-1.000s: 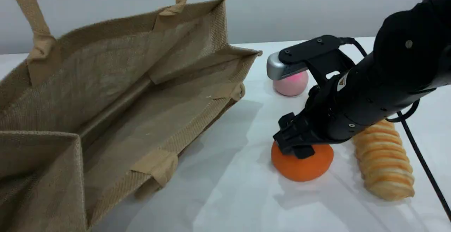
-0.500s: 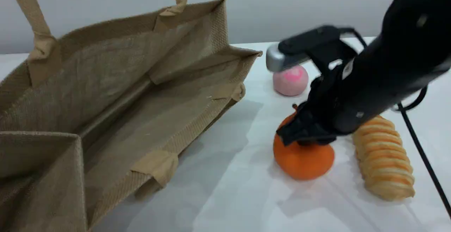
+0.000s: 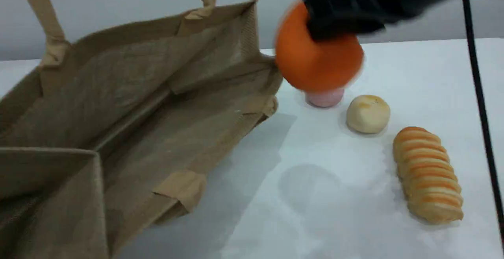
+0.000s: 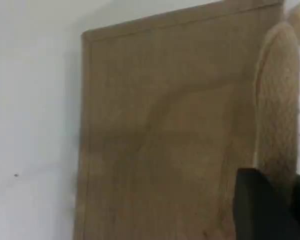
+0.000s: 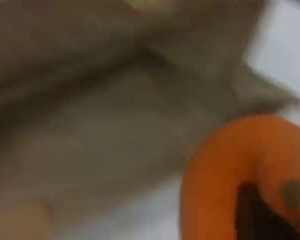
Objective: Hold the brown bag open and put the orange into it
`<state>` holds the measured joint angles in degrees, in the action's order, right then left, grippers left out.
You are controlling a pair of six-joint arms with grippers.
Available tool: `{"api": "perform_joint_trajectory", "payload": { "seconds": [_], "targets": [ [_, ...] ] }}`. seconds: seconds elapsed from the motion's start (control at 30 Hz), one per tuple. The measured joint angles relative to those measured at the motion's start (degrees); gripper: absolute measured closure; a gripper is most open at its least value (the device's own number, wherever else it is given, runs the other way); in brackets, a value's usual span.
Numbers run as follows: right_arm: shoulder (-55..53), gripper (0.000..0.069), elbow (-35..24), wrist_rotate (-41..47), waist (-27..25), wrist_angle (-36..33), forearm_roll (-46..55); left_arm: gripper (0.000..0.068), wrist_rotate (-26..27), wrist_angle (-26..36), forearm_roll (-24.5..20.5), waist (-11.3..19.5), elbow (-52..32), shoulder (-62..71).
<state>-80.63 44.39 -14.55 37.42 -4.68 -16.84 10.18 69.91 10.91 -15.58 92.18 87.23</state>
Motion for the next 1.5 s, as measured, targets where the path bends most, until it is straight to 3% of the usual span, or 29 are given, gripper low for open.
{"api": "perform_joint_trajectory", "payload": {
  "seconds": [0.2, 0.33, 1.13, 1.5],
  "targets": [
    [-0.7, 0.0665, 0.1, 1.3, 7.9, 5.9, -0.9, 0.0588, -0.1, 0.0, 0.8, 0.0, 0.1, 0.0],
    [-3.4, 0.0665, 0.3, 1.3, 10.6, 10.0, -1.3, 0.0588, -0.1, 0.2, 1.2, 0.0, 2.2, 0.0],
    [-28.5, 0.0665, 17.7, -1.6, 10.6, 6.8, -1.0, 0.0588, -0.2, 0.0, 2.9, 0.0, 2.9, 0.0],
    [-30.8, 0.0652, 22.4, -1.5, 10.6, 1.4, -1.1, 0.0588, -0.2, 0.0, 3.0, 0.0, 2.9, 0.1]
  ]
}}
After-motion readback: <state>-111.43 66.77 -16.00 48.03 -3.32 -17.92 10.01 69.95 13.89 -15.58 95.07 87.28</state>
